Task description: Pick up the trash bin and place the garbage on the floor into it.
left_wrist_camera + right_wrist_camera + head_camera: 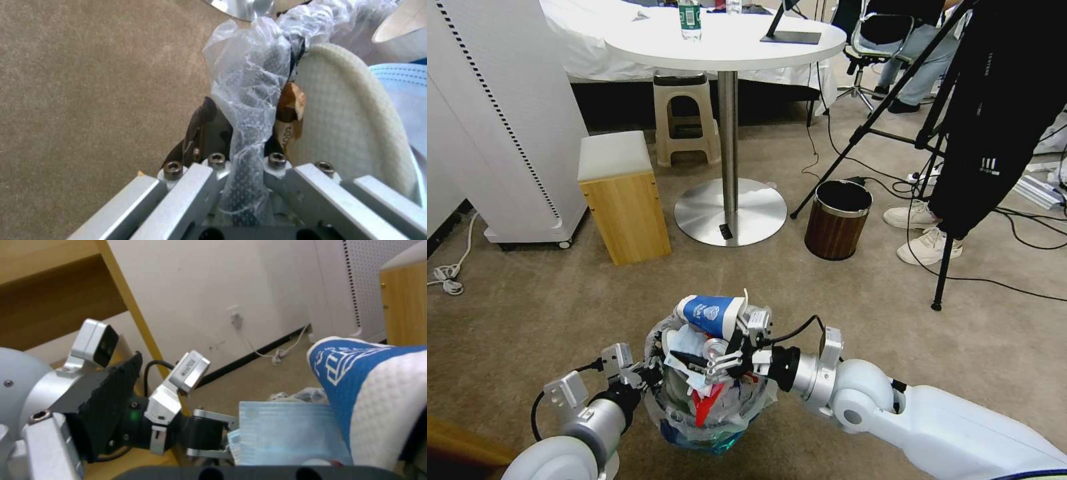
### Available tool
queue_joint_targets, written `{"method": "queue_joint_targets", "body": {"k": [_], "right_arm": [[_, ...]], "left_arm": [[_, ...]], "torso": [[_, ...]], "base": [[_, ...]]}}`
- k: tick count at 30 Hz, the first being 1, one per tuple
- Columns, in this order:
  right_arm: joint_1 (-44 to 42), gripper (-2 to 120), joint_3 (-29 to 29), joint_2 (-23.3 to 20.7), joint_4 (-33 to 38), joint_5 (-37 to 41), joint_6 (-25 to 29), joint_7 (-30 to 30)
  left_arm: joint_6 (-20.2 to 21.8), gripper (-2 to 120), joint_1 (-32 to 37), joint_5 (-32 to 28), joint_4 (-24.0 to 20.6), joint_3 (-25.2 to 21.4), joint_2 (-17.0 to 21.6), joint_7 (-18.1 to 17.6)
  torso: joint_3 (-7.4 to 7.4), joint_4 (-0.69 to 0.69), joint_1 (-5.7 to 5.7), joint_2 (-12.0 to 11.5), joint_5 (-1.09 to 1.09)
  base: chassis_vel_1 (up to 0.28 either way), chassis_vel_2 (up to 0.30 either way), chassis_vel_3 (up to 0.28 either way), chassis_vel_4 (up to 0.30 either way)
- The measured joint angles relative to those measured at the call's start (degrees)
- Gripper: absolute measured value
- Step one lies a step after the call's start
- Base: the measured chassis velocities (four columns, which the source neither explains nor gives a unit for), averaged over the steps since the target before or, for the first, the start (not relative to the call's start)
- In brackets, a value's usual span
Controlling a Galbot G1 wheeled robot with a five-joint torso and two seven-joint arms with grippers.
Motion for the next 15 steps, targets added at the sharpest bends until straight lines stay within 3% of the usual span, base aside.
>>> {"method": "queue_joint_targets", "body": {"k": [15], "right_arm": [[-0.3,100,0.0,-2.3,2.3,1.6,-0.9,1.3]], "left_arm": [[-0.1,0,-0.7,-0.2,1.6,-0.4,0.4,-0.1]], "torso": [[0.00,0.00,0.00,0.0,0.00]], "base": [[0.000,0.000,0.000,0.000]]}}
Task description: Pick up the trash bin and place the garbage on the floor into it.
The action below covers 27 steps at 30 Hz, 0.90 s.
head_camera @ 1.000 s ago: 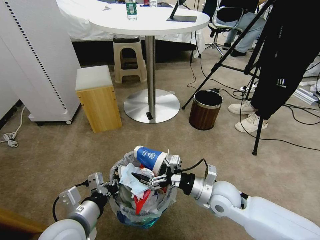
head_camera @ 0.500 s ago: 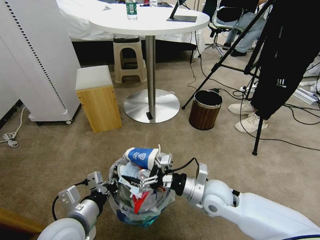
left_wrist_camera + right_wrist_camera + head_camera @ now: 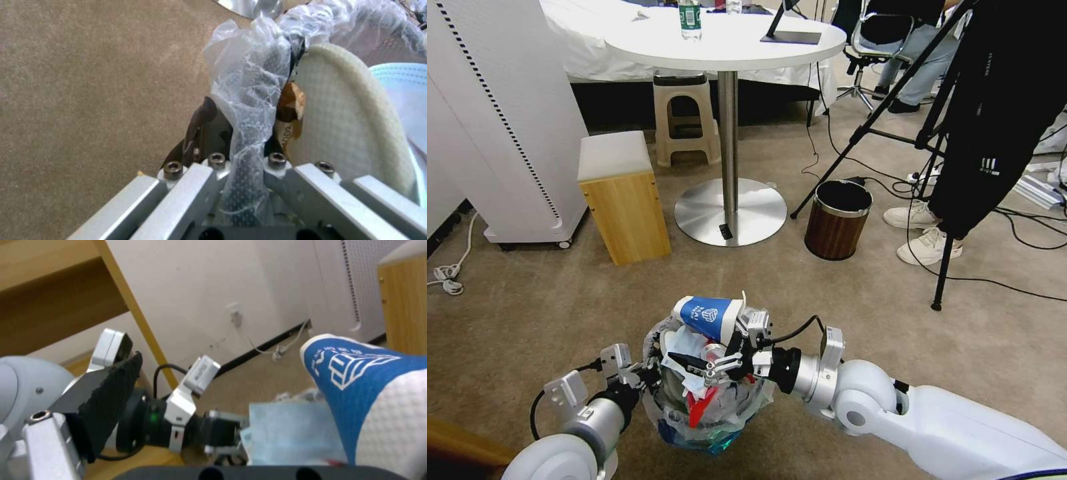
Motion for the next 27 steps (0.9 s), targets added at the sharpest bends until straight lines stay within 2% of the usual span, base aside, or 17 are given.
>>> {"method": "queue_joint_targets", "body": {"k": [19,27], "right_arm": [[-5.3,100,1.4,-4.3,3.2,2.3,-0.6,4.0],[-4.9,100,2.3,-5.8,5.6,4.0,-3.8,7.4]], "left_arm": [[-0.1,0,1.2,0.8,-0.9,0.5,-0.5,0.3],[-0.1,0,1.2,1.4,-0.8,0.7,-0.8,0.4]], "torso": [[0.00,0.00,0.00,0.0,0.00],[0.00,0.00,0.00,0.0,0.00]], "base": [[0.000,0.000,0.000,0.000],[0.000,0.000,0.000,0.000]]}}
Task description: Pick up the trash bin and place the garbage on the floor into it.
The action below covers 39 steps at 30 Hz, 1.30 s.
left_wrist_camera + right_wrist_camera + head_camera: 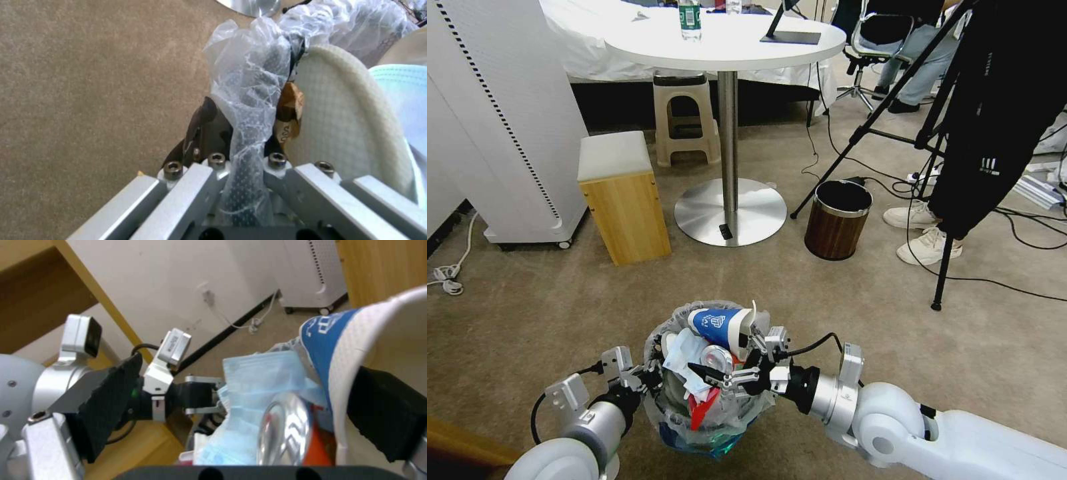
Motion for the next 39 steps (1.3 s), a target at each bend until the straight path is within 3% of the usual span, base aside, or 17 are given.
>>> {"method": "queue_joint_targets", "body": {"k": [10,22,39], "right_arm": [[0.0,100,0.7,-0.8,1.9,0.5,-3.4,5.2],[-4.6,100,3.6,-2.0,3.0,0.8,-4.3,6.0],[-18.0,100,15.5,-6.5,5.9,-1.9,-4.0,4.6]], "left_arm": [[-0.2,0,0.0,0.3,0.2,0.0,-0.1,0.1],[-0.2,0,0.0,0.2,0.2,-0.1,0.1,0.1],[-0.2,0,0.1,1.5,0.9,0.5,-0.5,0.3]], "torso": [[0.00,0.00,0.00,0.0,0.00],[0.00,0.00,0.00,0.0,0.00],[0.00,0.00,0.00,0.0,0.00]], "base": [[0.000,0.000,0.000,0.000],[0.000,0.000,0.000,0.000],[0.000,0.000,0.000,0.000]]}}
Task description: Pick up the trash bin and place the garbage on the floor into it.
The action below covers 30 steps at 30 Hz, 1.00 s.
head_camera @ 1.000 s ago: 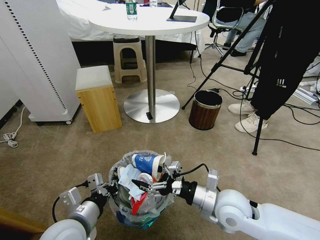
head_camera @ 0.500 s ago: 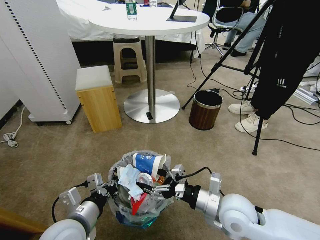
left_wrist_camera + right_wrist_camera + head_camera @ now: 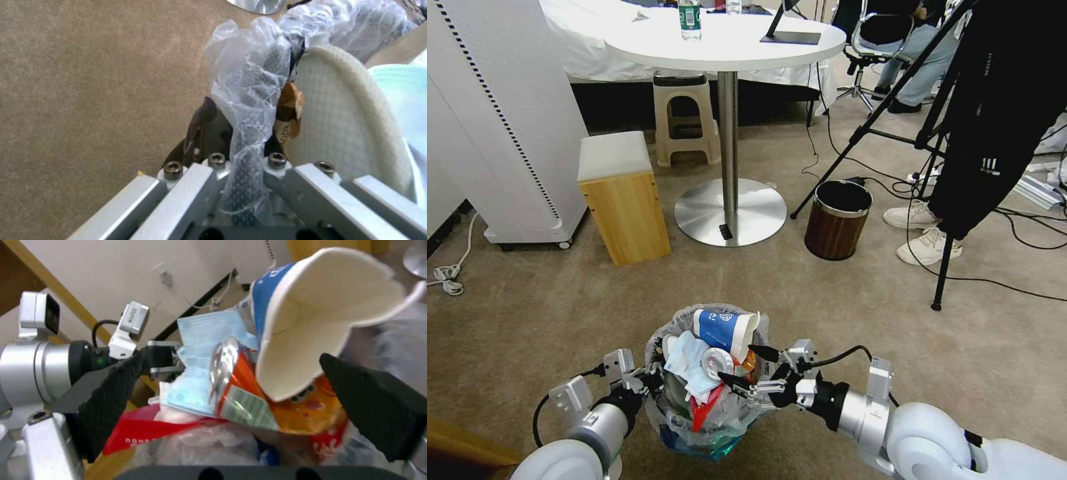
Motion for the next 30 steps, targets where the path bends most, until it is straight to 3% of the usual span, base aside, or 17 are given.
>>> {"method": "queue_joint_targets", "body": {"k": [6,17,30], "right_arm": [[-4.9,100,4.9,-1.3,0.9,-1.4,0.9,-1.1],[-6.3,100,7.4,-1.9,1.7,-1.5,1.7,-1.9],[-9.0,100,11.8,-1.5,1.7,-1.6,3.0,-3.1]], "left_arm": [[0.0,0,0.2,0.2,0.2,-0.2,0.0,0.1],[0.0,0,-0.2,-0.3,0.3,-1.4,0.1,0.0],[-0.2,0,-4.0,-2.1,5.3,-1.8,1.7,-0.3]], "torso": [[0.00,0.00,0.00,0.0,0.00],[0.00,0.00,0.00,0.0,0.00],[0.00,0.00,0.00,0.0,0.00]], "base": [[0.000,0.000,0.000,0.000],[0.000,0.000,0.000,0.000],[0.000,0.000,0.000,0.000]]}}
